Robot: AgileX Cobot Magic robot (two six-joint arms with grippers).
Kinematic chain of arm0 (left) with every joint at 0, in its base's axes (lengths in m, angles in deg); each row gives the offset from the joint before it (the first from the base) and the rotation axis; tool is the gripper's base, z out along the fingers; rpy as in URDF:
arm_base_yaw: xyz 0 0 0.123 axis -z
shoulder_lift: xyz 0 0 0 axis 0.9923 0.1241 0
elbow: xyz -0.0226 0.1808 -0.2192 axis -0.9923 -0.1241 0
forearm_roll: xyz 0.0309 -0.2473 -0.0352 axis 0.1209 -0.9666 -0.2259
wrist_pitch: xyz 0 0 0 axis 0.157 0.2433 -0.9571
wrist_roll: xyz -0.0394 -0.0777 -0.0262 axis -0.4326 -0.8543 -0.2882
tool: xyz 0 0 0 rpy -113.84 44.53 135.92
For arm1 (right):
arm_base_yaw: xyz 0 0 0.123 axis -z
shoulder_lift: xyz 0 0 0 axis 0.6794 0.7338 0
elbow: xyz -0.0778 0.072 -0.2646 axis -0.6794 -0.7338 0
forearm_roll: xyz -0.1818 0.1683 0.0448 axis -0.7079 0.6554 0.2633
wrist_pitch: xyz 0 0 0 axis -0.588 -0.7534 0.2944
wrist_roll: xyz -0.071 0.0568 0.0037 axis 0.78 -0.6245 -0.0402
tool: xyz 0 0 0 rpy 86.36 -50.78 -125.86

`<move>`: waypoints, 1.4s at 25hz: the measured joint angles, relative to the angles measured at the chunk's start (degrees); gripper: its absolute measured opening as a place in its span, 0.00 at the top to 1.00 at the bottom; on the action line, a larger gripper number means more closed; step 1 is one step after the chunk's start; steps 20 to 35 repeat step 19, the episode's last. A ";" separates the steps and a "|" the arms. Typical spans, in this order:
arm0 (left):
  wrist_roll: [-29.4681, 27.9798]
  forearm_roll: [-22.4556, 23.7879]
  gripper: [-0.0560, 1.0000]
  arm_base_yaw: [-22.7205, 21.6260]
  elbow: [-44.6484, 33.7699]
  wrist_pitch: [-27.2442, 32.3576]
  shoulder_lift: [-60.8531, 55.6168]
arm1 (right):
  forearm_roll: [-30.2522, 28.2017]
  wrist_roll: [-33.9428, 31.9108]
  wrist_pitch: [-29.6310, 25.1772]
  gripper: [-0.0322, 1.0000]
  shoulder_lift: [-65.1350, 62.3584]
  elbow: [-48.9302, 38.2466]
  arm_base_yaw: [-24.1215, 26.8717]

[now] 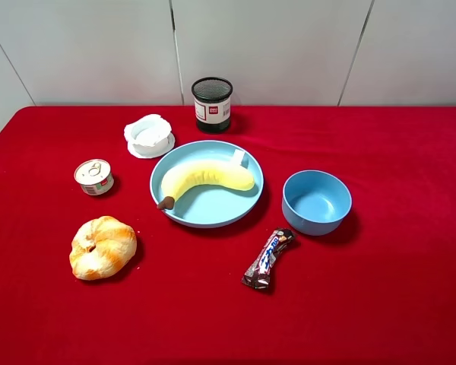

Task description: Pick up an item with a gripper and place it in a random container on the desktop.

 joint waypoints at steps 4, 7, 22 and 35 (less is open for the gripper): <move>0.00 0.00 0.02 0.00 0.00 0.00 0.00 | 0.00 0.00 0.00 0.30 0.00 0.00 0.00; 0.00 0.00 0.02 0.00 0.00 0.00 0.00 | 0.00 0.00 0.00 0.30 0.00 0.00 0.00; 0.00 0.00 0.02 0.00 0.00 0.00 0.00 | 0.00 0.00 0.00 0.30 0.00 0.00 0.00; 0.00 0.00 0.02 0.00 0.00 0.00 0.00 | 0.00 0.00 0.00 0.30 0.00 0.00 0.00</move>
